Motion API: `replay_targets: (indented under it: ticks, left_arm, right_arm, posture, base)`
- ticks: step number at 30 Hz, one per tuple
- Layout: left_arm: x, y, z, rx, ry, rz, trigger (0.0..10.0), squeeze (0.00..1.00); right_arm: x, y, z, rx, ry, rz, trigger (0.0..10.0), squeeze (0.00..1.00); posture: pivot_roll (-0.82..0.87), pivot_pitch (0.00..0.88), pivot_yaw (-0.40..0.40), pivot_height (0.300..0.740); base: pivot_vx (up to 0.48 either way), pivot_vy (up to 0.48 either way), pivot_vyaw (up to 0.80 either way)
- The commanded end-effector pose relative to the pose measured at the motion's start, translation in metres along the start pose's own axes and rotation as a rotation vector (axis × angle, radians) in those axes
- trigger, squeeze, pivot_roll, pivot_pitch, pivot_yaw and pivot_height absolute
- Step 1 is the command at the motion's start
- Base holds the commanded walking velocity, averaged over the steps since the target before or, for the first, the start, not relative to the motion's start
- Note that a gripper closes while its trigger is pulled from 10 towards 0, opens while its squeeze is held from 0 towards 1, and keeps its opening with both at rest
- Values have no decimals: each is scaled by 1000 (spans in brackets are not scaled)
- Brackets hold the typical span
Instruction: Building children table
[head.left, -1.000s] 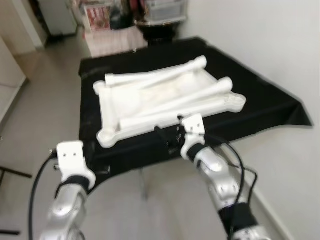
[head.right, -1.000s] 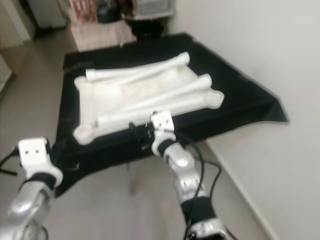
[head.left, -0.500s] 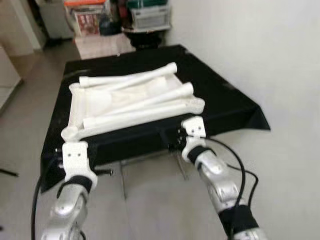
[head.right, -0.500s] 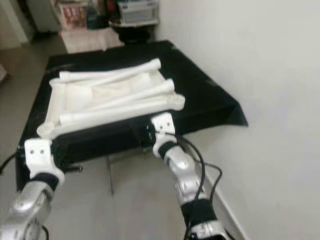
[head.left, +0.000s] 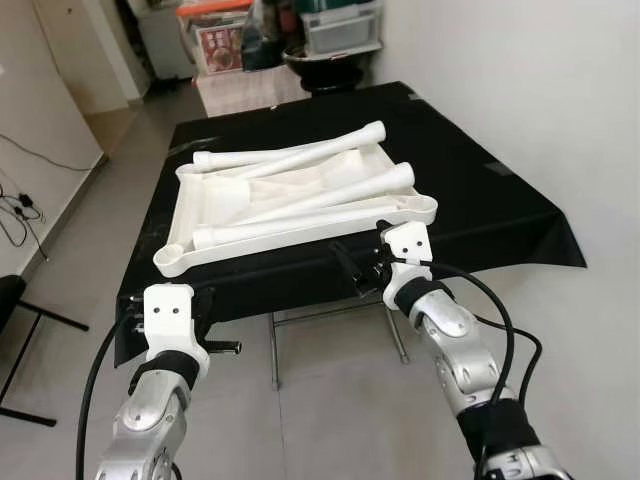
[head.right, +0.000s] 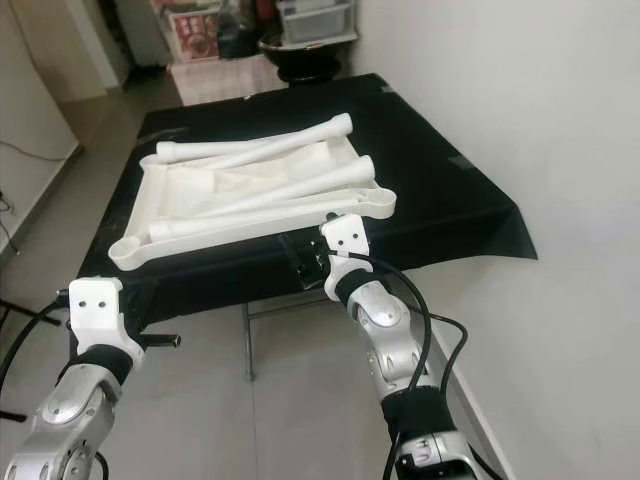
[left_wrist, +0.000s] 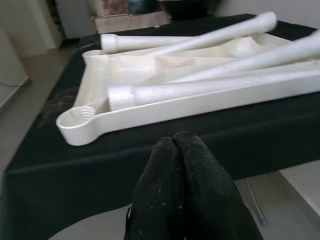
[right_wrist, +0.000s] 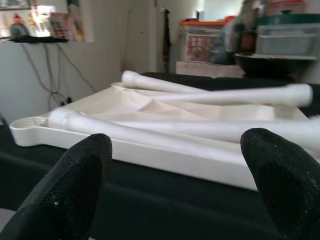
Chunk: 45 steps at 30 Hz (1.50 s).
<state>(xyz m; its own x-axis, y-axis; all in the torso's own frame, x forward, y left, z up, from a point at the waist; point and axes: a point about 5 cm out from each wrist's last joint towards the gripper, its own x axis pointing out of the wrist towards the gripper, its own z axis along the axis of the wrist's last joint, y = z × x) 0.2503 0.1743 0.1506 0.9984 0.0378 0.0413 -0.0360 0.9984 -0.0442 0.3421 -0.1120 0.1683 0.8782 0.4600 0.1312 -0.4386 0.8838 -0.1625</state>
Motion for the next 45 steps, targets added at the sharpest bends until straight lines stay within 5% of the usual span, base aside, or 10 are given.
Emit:
replay_targets:
  ticks: [1, 9, 12, 15, 19, 23, 29, 42, 45]
  left_arm:
    - [0, 2, 2, 7, 2, -1, 10000, 0]
    - [2, -2, 8, 4, -15, -30, 10000, 0]
    - [3, -4, 10, 3, -16, -41, 10000, 0]
    - [4, -8, 10, -3, -11, -63, 10000, 0]
    - [4, -10, 9, -7, -7, -78, 10000, 0]
    - [3, -16, 7, -12, 10, -122, 10000, 0]
    - [1, -20, 4, -20, 30, -156, 10000, 0]
    - [-9, -42, -8, -30, 118, -335, 10000, 0]
    - [-10, -41, -8, -33, 112, -315, 10000, 0]
  right_arm:
    - [4, 2, 7, 15, -21, 23, 10000, 0]
    - [10, -5, 26, -79, -61, 59, 10000, 0]
    - [14, -8, 38, -159, -76, 112, 10000, 0]
    - [16, -8, 52, -355, -56, 240, 10000, 0]
    - [15, -7, 54, -441, -16, 313, 10000, 0]
    - [12, -12, 59, -626, 76, 399, 10000, 0]
    - [10, -20, 66, -644, 144, 454, 10000, 0]
    - [-6, -36, 53, -903, 575, 670, 10000, 0]
    - [0, -39, 54, -929, 594, 646, 10000, 0]
  posture:
    - [-75, 34, 84, 740]
    - [-72, 36, 87, 740]
    - [-74, 35, 88, 740]
    - [-74, 35, 86, 740]
    - [-74, 35, 84, 740]
    - [-75, 37, 82, 740]
    - [-76, 36, 78, 740]
    - [-76, 29, 71, 740]
    - [-76, 30, 68, 740]
  base:
    - [292, 0, 0]
    - [294, 0, 293]
    - [294, 0, 0]
    - [292, 0, 0]
    - [291, 0, 0]
    - [284, 0, 0]
    - [278, 0, 0]
    - [190, 0, 0]
    - [0, 0, 0]
